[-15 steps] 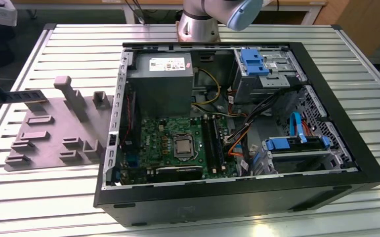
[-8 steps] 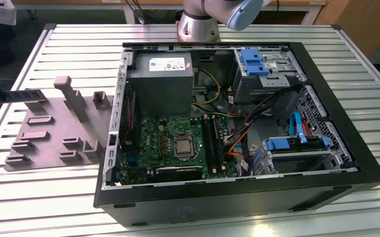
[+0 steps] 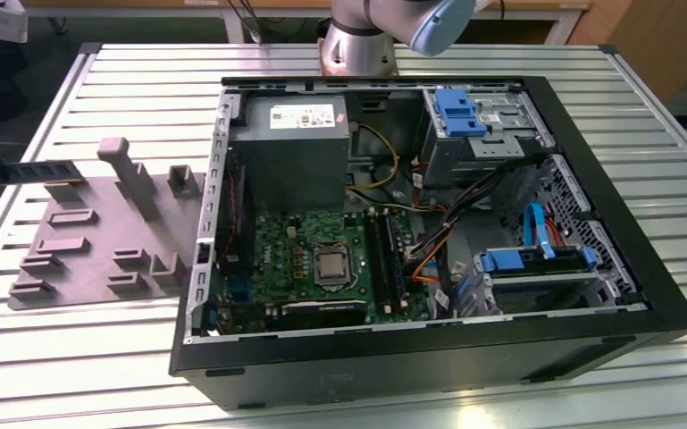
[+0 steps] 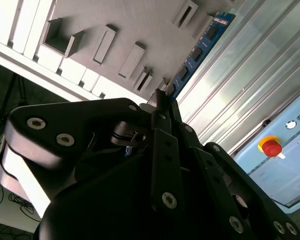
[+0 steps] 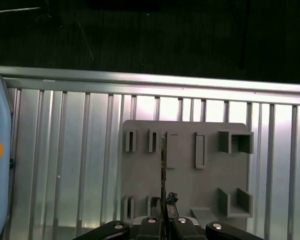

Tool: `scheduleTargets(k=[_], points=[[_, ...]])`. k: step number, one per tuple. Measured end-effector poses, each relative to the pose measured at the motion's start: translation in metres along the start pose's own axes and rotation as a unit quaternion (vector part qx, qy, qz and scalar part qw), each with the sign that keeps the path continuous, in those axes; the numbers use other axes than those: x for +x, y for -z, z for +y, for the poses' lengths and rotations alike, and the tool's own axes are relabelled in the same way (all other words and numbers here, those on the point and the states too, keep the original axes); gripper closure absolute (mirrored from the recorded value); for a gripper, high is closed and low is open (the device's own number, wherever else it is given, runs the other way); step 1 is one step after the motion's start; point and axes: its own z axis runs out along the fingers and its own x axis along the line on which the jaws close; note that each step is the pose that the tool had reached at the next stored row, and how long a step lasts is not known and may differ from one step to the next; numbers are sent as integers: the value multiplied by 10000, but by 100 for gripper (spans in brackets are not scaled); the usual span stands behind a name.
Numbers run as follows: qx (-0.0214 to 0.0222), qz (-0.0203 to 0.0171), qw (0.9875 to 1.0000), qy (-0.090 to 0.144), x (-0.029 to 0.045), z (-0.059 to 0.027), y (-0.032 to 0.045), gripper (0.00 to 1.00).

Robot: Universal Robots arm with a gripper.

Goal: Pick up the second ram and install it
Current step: 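Pick up the second ram and move it above second insertion slot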

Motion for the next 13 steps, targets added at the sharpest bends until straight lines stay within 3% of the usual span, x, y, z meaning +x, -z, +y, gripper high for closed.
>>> scheduleTargets(k=[13], points=[[0,0,10000,0,-2,1,35,86]])
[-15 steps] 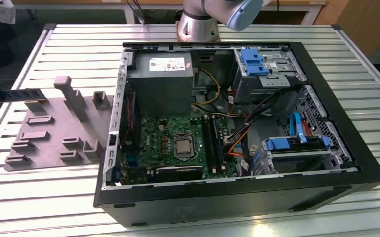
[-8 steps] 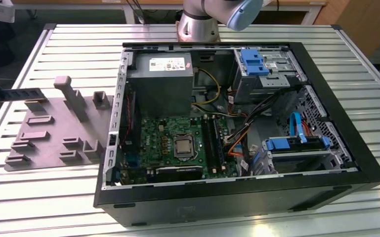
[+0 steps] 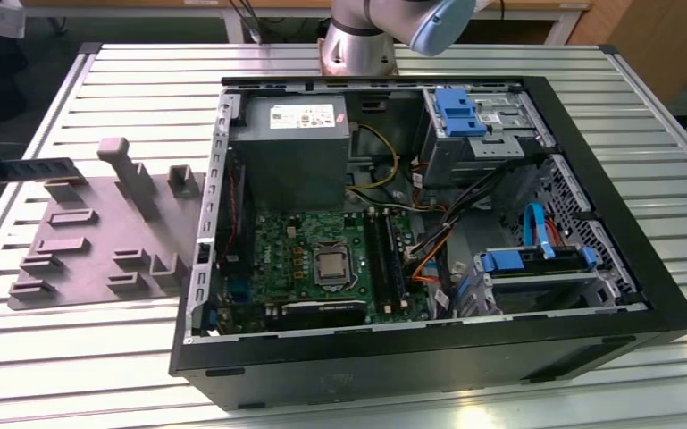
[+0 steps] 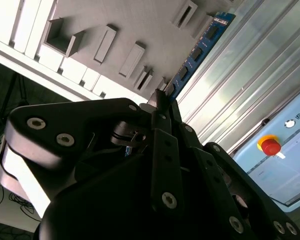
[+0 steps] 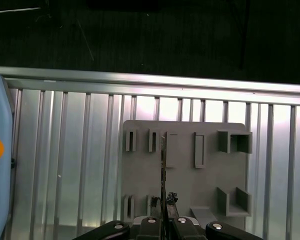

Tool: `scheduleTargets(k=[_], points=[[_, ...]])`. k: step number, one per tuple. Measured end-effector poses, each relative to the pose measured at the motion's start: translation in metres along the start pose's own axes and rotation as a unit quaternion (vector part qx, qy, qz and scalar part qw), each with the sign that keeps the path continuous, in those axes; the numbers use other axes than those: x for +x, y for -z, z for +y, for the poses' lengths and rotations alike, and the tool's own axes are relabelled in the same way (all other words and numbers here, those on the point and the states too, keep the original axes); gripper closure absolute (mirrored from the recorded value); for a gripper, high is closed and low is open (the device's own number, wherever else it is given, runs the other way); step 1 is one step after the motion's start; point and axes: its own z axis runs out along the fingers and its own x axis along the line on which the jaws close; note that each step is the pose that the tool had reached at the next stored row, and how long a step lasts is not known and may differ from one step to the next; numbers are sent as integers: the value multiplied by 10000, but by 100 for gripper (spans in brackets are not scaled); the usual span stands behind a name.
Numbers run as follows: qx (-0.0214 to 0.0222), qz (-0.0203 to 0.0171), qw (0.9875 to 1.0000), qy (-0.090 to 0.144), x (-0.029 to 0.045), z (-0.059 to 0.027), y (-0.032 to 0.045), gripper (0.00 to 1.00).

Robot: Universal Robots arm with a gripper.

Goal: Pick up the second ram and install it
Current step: 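Pick up the second ram and move it above second insertion slot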

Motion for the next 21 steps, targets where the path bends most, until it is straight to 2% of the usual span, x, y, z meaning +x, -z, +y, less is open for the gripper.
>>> scheduleTargets(k=[21], points=[[0,0,10000,0,-15,1,59,86]])
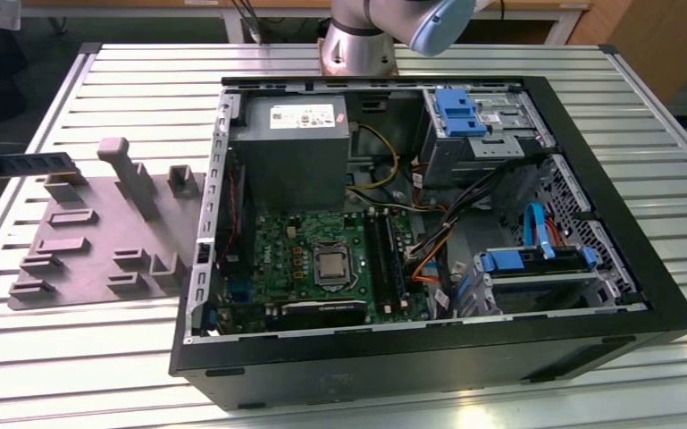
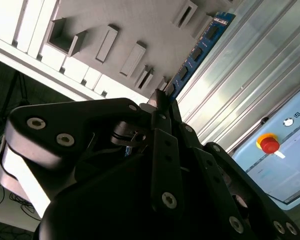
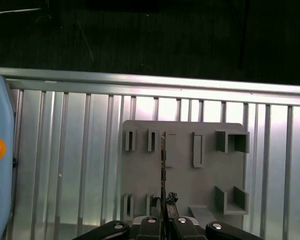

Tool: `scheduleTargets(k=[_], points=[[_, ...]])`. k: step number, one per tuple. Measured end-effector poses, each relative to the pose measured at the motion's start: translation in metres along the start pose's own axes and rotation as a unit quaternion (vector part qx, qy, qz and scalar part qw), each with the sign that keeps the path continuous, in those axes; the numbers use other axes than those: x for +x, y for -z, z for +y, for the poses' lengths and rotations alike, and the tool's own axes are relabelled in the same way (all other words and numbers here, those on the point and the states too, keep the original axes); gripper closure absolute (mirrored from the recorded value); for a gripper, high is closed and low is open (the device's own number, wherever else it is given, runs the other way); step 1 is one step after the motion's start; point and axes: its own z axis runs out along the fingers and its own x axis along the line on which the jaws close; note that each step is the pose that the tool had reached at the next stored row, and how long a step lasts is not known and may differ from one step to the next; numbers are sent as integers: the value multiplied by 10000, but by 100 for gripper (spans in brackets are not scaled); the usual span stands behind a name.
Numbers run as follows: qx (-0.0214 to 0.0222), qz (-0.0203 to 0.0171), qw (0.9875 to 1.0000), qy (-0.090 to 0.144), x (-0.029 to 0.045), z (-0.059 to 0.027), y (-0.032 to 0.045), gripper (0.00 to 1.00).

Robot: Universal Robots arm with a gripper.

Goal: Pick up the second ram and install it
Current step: 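Pick up the second ram and move it above second insertion slot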

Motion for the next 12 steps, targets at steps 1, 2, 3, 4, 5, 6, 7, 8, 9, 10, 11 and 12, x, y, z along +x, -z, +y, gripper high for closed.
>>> scheduleTargets(k=[1,2,3,4,5,6,7,8,9,10,11,12], points=[[0,0,10000,0,-1,0,6,86],[0,0,10000,0,-2,0,12,86],[0,0,10000,0,-2,0,17,86],[0,0,10000,0,-3,0,22,86],[0,0,10000,0,-4,0,28,86],[0,0,10000,0,-4,0,33,86],[0,0,10000,0,-4,0,39,86],[0,0,10000,0,-5,0,44,86],[1,-1,10000,0,-6,1,49,86],[1,-1,10000,0,-6,1,53,86],[1,0,10000,0,-7,1,57,86],[0,0,10000,0,-7,1,62,86]])
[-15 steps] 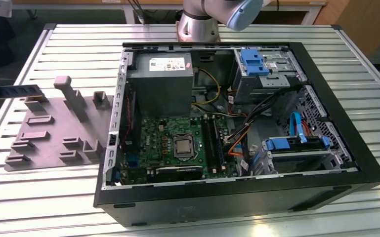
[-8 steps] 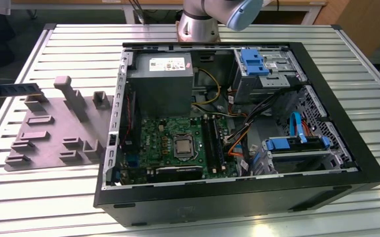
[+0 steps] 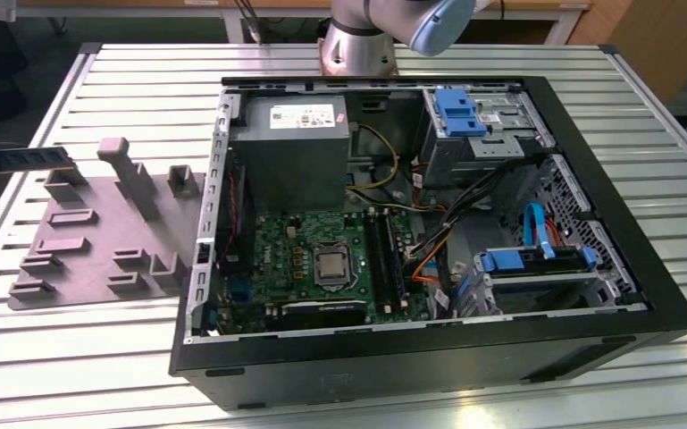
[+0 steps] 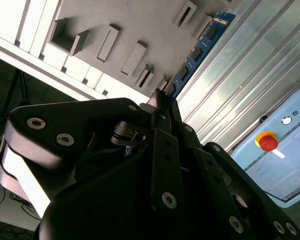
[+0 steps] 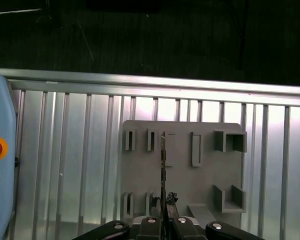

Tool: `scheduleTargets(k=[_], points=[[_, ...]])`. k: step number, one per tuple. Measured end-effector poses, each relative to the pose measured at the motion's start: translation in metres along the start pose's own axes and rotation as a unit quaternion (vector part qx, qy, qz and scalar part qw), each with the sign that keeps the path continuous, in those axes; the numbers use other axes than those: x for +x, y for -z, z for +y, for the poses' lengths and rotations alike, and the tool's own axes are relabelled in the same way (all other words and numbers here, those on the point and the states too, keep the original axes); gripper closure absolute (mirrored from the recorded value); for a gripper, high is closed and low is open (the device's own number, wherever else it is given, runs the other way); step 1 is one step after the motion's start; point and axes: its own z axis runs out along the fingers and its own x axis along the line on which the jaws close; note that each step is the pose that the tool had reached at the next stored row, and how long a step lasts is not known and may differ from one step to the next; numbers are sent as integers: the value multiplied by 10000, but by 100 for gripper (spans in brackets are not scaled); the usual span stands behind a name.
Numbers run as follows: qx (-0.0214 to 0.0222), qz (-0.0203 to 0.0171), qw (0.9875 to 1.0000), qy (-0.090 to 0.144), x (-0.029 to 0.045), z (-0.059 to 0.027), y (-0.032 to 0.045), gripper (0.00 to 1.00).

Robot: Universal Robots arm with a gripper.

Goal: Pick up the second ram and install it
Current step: 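Pick up the second ram and move it above second insertion slot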

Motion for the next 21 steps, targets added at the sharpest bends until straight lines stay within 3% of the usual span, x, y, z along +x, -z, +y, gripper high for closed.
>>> scheduleTargets(k=[21], points=[[0,0,10000,0,-16,2,112,86]])
